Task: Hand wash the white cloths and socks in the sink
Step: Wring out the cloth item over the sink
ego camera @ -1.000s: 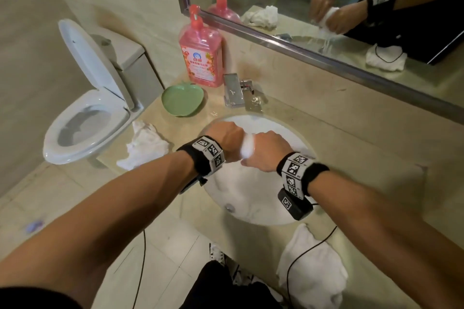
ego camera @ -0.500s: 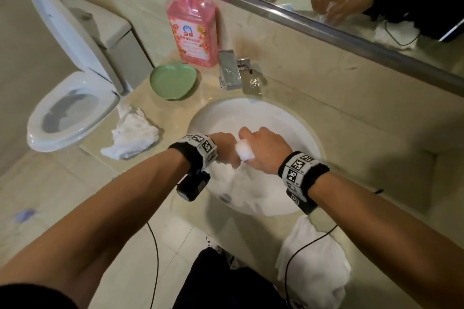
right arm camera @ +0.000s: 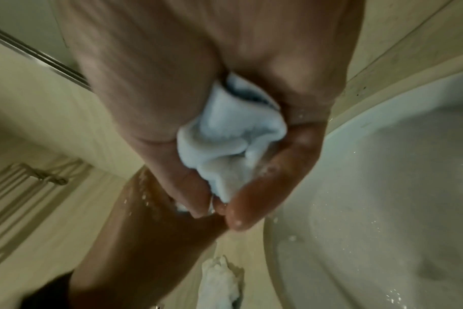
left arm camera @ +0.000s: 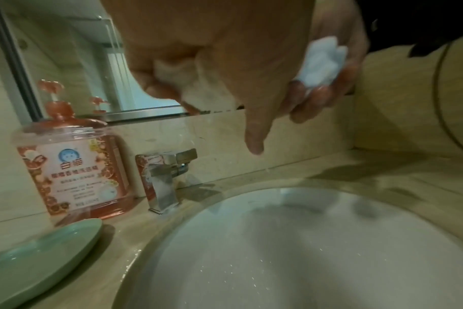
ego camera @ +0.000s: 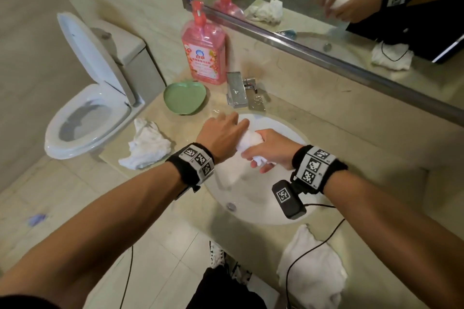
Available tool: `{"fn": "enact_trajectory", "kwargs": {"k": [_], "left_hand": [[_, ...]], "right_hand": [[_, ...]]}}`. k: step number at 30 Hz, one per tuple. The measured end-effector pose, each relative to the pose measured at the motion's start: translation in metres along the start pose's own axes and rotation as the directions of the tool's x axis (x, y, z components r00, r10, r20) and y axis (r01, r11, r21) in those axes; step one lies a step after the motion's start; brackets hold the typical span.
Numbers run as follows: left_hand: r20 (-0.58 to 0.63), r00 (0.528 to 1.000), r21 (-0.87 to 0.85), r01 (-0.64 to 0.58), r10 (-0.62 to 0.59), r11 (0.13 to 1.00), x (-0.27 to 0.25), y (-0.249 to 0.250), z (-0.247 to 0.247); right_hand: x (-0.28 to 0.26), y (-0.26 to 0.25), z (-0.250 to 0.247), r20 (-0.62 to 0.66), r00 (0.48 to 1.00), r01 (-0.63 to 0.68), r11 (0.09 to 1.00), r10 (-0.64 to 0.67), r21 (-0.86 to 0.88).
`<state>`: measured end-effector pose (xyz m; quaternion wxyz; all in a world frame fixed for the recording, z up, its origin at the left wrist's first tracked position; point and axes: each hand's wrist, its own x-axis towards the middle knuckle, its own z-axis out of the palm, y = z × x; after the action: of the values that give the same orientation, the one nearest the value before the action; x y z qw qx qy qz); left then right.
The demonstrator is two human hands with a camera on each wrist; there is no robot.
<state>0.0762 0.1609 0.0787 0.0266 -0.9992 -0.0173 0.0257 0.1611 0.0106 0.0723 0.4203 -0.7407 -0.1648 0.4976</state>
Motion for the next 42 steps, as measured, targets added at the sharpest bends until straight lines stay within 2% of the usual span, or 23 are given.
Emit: {"fn": "enact_trajectory", "kwargs": {"k": [3, 5, 6, 8, 10, 12, 15, 18, 21, 23, 26, 27, 28, 29, 31, 32, 33, 34, 36, 39, 41, 42], "left_hand": [[0.078, 0.994, -0.015, -0.077, 0.078, 0.997, 0.007, -0.002, -0.008], [0.149, 0.985, -0.009, -0.086, 0.087, 0.996, 0.011, -0.001, -0.010], [0.188, 0.980, -0.010, -0.068, 0.069, 0.998, 0.013, 0.001, -0.009], [0.297, 0.954, -0.036, -0.038, 0.047, 0.999, 0.018, 0.008, -0.003], [0.430, 0.903, -0.067, 0.010, 0.020, 0.998, 0.020, 0.016, 0.012], [0.520, 0.854, -0.099, 0.044, 0.014, 0.994, 0.020, 0.023, 0.027], [0.593, 0.802, -0.175, 0.035, 0.077, 0.984, 0.021, 0.026, 0.046], [0.610, 0.781, -0.291, 0.063, 0.134, 0.955, 0.020, 0.024, 0.052], [0.643, 0.753, -0.371, 0.146, 0.140, 0.917, 0.018, 0.023, 0.054], [0.654, 0.744, -0.407, 0.193, 0.138, 0.893, 0.018, 0.020, 0.055], [0.646, 0.752, -0.428, 0.212, 0.133, 0.879, 0.019, 0.015, 0.049], [0.631, 0.767, -0.429, 0.221, 0.116, 0.876, 0.018, 0.013, 0.047], [0.590, 0.803, -0.426, 0.225, 0.081, 0.876, 0.018, 0.011, 0.043], [0.507, 0.861, -0.414, 0.205, 0.038, 0.887, 0.015, 0.009, 0.040], [0.226, 0.974, -0.366, 0.076, 0.010, 0.928, 0.005, 0.006, 0.035], [0.095, 0.994, -0.316, -0.019, 0.051, 0.949, 0.000, 0.005, 0.035], [0.016, 0.994, -0.249, -0.101, 0.108, 0.963, -0.006, 0.004, 0.034], [-0.011, 0.988, -0.182, -0.153, 0.154, 0.971, -0.010, 0.004, 0.033], [-0.006, 0.985, -0.091, -0.175, 0.175, 0.980, -0.013, 0.005, 0.031], [-0.027, 0.988, -0.026, -0.151, 0.150, 0.988, -0.004, 0.002, 0.022], [-0.040, 0.982, -0.016, -0.183, 0.183, 0.983, 0.003, -0.001, 0.013], [-0.008, 0.980, -0.034, -0.200, 0.199, 0.979, 0.006, -0.001, 0.009]], "right_hand": [[-0.002, 0.002, 0.002, -0.050, 0.999, 0.003, 0.992, -0.009, -0.129], [0.001, 0.004, 0.003, -0.107, 0.993, 0.022, 0.961, -0.053, -0.274], [0.004, 0.006, 0.003, -0.138, 0.987, 0.023, 0.918, -0.084, -0.397], [0.010, 0.014, 0.004, -0.169, 0.974, 0.000, 0.743, -0.153, -0.669], [0.017, 0.027, 0.007, -0.155, 0.970, -0.019, 0.576, -0.188, -0.817], [0.021, 0.042, 0.013, -0.146, 0.966, -0.025, 0.487, -0.212, -0.873], [0.023, 0.057, 0.019, -0.147, 0.944, -0.017, 0.403, -0.294, -0.915], [0.026, 0.064, 0.022, -0.112, 0.913, 0.007, 0.290, -0.392, -0.957], [0.026, 0.067, 0.021, -0.100, 0.906, 0.004, 0.244, -0.412, -0.970], [0.025, 0.066, 0.020, -0.114, 0.907, 0.005, 0.280, -0.406, -0.960], [0.024, 0.059, 0.016, -0.085, 0.904, 0.078, 0.359, -0.418, -0.930], [0.023, 0.055, 0.014, -0.091, 0.910, 0.091, 0.407, -0.405, -0.909], [0.023, 0.051, 0.011, -0.114, 0.918, 0.086, 0.472, -0.379, -0.878], [0.022, 0.047, 0.008, -0.147, 0.932, 0.064, 0.550, -0.331, -0.833], [0.020, 0.037, 0.001, -0.207, 0.961, 0.015, 0.778, -0.186, -0.628], [0.019, 0.033, -0.002, -0.219, 0.968, 0.002, 0.884, -0.118, -0.468], [0.018, 0.028, -0.004, -0.217, 0.974, -0.009, 0.952, -0.061, -0.306], [0.016, 0.024, -0.005, -0.202, 0.979, -0.015, 0.983, -0.023, -0.184], [0.012, 0.016, -0.005, -0.137, 0.990, -0.025, 0.998, 0.017, -0.057], [0.007, 0.006, 0.002, -0.007, 0.998, -0.064, 0.998, 0.064, 0.004], [0.003, 0.004, 0.007, 0.090, 0.991, -0.098, 0.995, 0.096, 0.017], [0.001, 0.004, 0.009, 0.116, 0.988, -0.106, 0.994, 0.104, 0.016]]}}
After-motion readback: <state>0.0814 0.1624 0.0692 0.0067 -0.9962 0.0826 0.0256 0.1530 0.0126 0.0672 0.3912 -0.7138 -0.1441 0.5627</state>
